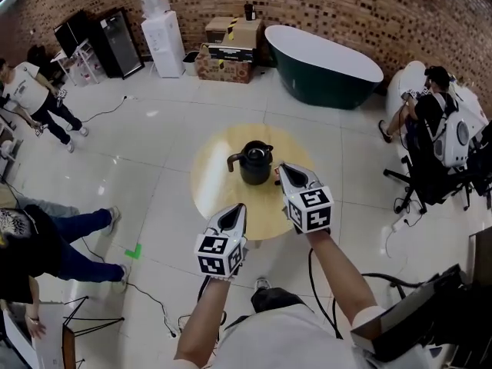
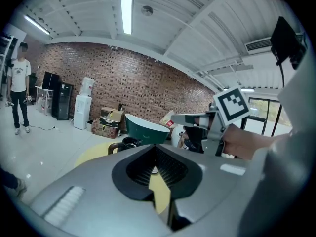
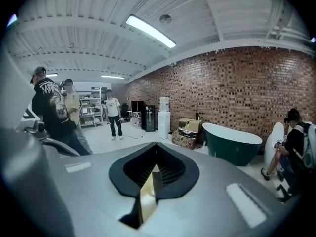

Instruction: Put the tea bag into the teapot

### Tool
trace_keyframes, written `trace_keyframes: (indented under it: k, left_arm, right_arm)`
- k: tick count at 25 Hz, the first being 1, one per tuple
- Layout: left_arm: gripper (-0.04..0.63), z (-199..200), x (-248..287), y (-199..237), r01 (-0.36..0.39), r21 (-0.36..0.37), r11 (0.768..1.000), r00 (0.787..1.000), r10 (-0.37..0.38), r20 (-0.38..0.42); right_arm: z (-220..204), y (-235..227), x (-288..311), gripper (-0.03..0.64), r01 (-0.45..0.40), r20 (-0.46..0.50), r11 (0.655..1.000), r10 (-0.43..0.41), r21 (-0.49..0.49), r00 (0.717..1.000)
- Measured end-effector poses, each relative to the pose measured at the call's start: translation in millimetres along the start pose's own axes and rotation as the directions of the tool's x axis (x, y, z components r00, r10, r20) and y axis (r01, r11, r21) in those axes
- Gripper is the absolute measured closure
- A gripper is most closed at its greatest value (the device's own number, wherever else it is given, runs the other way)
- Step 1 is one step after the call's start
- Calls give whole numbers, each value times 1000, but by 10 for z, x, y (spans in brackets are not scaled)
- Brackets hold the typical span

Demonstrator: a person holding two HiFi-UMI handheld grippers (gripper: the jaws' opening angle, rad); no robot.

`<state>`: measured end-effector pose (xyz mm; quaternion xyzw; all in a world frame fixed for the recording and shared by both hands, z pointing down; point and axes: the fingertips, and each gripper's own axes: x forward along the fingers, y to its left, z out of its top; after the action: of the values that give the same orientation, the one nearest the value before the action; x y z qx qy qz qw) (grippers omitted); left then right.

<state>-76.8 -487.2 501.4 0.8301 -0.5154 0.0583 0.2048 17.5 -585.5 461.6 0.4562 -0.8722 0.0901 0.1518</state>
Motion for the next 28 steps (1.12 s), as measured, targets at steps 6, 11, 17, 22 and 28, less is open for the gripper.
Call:
trace_keyframes:
  k: [6,11,17,22,28]
  left_arm:
    - [583,-180,234,130,-19,-28,999,1000,18,-23]
    - [583,-268,514,124,-20,-36,999,999,19,-31]
    - [583,-362,620,175,-50,-68,996,998,48,-33]
    - [583,-464,596,292,-89,-103,991,995,85,-42]
    - [583,-567,544,400,-114,-129,985,993,108,-48]
  right_arm:
    - [-190,-295,669,615,-35,-72,999,36,16,997]
    - [-399,-465,1117,615,-76,-170,997,77,11,982]
    - [-596,-462,1589,614,-143,-245,988,126,-53,961]
    - [-813,-461,1886,614,-176,-356,973,113,-151,928]
    - [-964,-405,2029,610,-201,-428,944,74,-261,901]
